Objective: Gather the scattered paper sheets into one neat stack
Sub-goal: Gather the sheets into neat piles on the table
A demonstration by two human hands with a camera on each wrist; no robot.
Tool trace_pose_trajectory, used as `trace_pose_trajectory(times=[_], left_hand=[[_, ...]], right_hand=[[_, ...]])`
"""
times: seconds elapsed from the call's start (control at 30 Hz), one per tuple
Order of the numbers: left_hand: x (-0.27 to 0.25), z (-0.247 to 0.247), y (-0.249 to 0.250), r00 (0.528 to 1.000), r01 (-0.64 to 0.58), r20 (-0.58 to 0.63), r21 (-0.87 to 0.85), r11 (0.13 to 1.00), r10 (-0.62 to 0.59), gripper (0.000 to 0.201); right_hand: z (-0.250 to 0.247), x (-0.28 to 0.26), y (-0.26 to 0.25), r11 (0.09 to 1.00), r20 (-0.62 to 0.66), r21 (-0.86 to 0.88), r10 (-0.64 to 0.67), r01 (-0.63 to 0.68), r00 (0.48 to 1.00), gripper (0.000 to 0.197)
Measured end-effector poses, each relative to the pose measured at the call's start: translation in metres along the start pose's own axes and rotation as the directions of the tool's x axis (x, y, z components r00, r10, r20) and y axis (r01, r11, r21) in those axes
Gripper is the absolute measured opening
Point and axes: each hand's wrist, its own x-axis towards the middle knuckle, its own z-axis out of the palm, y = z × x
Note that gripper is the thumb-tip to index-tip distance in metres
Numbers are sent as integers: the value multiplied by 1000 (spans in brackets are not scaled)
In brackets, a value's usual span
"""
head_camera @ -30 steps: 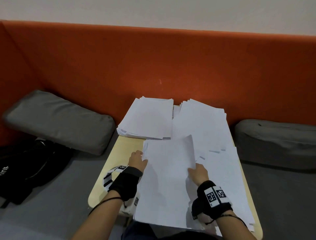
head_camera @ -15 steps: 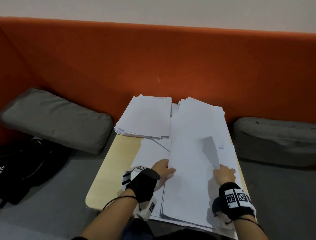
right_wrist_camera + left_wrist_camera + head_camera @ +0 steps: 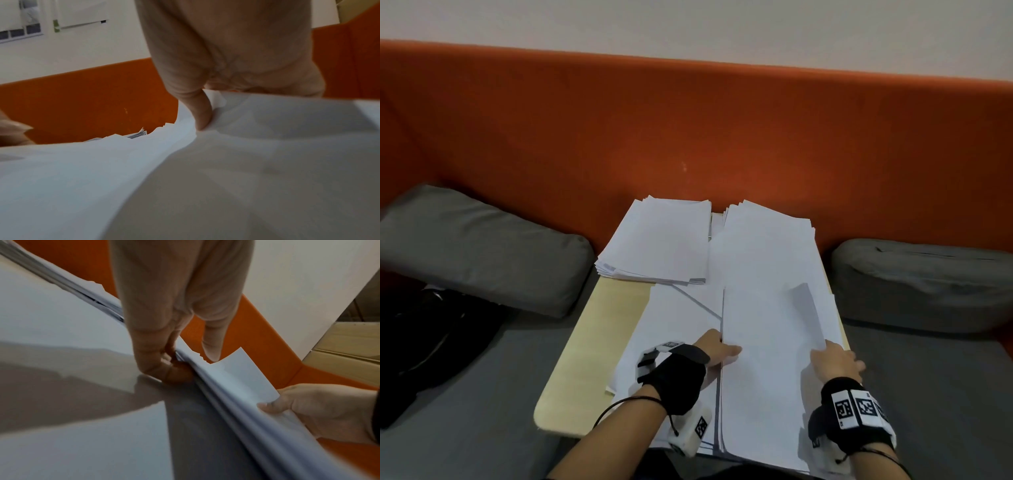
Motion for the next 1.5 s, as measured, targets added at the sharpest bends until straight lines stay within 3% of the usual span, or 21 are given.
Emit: trace_pose_trajectory(times=[0.1, 0.27, 0.63, 0.93, 1.5], left_hand=[[2, 10, 2, 999, -50, 13, -16, 999, 51, 25], [-1, 23, 9, 985, -129, -102, 82, 988, 137, 50], [3, 29, 16, 981, -88, -150, 231, 969, 124, 49], [-5, 21, 22, 967, -186, -137, 187, 964, 214, 45], [-10, 21, 26, 977, -172, -104, 140, 975, 188, 48]], right_hand=[[-2, -3, 0, 999, 7, 45, 1, -2, 1000, 37], [-2, -5, 2, 997, 3, 73, -3, 3, 1000, 38], [-3, -4, 9, 997, 14, 76, -7, 6, 1000, 37], [-10, -1, 15, 994, 2, 112, -2, 2, 1000, 39], [1, 1, 13, 991, -38, 122, -42, 46, 998, 32]])
